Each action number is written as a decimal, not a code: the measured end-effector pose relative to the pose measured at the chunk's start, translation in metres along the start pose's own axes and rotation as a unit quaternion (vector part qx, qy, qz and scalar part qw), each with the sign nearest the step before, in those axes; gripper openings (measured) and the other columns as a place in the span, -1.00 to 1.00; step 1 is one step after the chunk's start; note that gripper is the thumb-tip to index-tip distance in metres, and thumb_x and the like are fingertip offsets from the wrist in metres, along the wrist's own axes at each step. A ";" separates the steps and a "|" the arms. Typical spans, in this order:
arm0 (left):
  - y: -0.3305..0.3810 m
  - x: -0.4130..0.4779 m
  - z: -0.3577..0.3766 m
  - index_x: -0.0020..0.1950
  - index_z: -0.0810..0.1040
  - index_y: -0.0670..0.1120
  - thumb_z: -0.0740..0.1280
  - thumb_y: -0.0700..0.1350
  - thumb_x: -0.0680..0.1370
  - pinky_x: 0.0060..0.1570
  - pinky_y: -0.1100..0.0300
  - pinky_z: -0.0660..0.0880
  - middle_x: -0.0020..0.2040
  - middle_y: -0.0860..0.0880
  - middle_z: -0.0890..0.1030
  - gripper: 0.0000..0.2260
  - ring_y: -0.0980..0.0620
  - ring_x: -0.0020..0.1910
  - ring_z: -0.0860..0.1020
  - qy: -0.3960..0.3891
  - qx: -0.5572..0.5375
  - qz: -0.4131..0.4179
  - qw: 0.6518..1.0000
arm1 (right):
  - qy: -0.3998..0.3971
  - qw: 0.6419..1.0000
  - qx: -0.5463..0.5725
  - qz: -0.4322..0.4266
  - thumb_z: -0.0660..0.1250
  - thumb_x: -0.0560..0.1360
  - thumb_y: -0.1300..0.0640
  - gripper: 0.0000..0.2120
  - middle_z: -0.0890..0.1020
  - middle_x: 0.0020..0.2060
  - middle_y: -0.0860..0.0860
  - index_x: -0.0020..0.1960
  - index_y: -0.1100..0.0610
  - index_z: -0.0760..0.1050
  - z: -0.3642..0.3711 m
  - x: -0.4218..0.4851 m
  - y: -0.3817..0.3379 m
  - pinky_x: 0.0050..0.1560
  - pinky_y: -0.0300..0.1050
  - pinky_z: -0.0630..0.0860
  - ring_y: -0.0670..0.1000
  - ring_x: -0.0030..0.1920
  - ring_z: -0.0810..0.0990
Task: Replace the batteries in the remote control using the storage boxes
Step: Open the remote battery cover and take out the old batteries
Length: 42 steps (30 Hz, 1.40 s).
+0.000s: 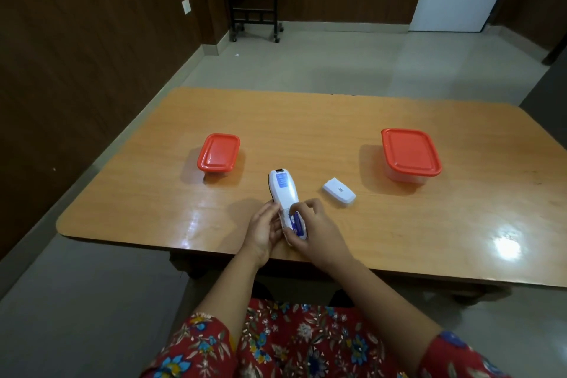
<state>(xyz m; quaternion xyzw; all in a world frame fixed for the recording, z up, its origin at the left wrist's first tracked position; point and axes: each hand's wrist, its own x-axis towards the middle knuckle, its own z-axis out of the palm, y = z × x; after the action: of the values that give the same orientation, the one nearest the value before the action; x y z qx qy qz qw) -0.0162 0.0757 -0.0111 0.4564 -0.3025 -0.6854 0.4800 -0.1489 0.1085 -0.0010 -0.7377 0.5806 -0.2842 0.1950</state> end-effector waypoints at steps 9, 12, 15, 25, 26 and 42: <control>-0.002 0.002 -0.002 0.25 0.50 -0.10 0.16 -0.12 0.62 -0.07 0.14 0.57 -0.04 -0.09 0.68 -0.75 0.06 -0.13 0.66 0.001 -0.010 0.009 1.000 | -0.065 0.993 -0.088 0.034 0.32 0.40 -0.05 -0.66 0.34 -0.01 0.03 0.08 0.06 0.31 -0.004 0.019 -0.016 -0.26 -0.04 0.52 0.07 -0.20 0.49; -0.002 0.002 -0.001 0.24 0.52 -0.10 0.16 -0.14 0.62 -0.13 0.21 0.59 -0.03 -0.08 0.68 -0.75 0.06 -0.11 0.66 0.003 -0.004 0.010 1.000 | -0.059 0.993 -0.088 0.045 0.32 0.40 -0.02 -0.66 0.34 -0.02 0.05 0.07 0.08 0.30 -0.001 0.018 -0.019 -0.28 -0.05 0.49 0.09 -0.20 0.48; -0.003 0.002 -0.001 0.24 0.52 -0.11 0.15 -0.14 0.62 -0.11 0.19 0.59 -0.04 -0.08 0.69 -0.75 0.04 -0.10 0.66 0.007 -0.002 0.008 1.000 | -0.061 0.993 -0.093 0.050 0.32 0.40 -0.05 -0.64 0.31 -0.03 0.04 0.07 0.08 0.28 0.000 0.019 -0.020 -0.32 -0.11 0.42 0.08 -0.22 0.46; -0.003 0.005 0.002 0.28 0.47 -0.17 0.13 -0.14 0.62 -0.13 0.14 0.58 -0.02 -0.15 0.63 -0.72 -0.01 -0.13 0.62 0.050 -0.034 0.004 0.998 | -0.014 0.997 -0.071 0.039 0.29 0.47 -0.14 -0.51 0.38 0.16 -0.04 0.35 -0.07 0.29 0.007 0.009 -0.009 -0.21 -0.12 0.54 -0.01 0.00 0.54; -0.004 0.005 0.002 0.28 0.47 -0.17 0.13 -0.14 0.63 -0.17 0.15 0.59 -0.03 -0.15 0.63 -0.73 0.00 -0.15 0.63 0.053 -0.037 0.005 0.998 | -0.001 0.998 -0.061 0.031 0.29 0.48 -0.13 -0.53 0.39 0.20 -0.06 0.34 -0.07 0.33 0.009 0.005 -0.008 -0.18 -0.14 0.54 -0.04 0.03 0.54; -0.004 0.009 0.002 0.29 0.42 -0.16 0.10 -0.15 0.65 0.05 -0.10 0.53 0.05 -0.22 0.60 -0.75 -0.12 -0.06 0.63 0.068 -0.092 0.001 0.993 | 0.161 0.969 -0.125 0.139 0.42 0.40 0.05 -0.86 0.54 -0.36 -0.02 -0.20 0.12 0.55 -0.033 0.050 0.043 -0.26 -0.08 0.39 0.09 -0.12 0.51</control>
<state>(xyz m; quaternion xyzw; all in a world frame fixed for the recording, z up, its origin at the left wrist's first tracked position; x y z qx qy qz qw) -0.0209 0.0683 -0.0166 0.4553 -0.2049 -0.6777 0.5399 -0.1937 0.0510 0.0070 -0.6130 0.7319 -0.2944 0.0429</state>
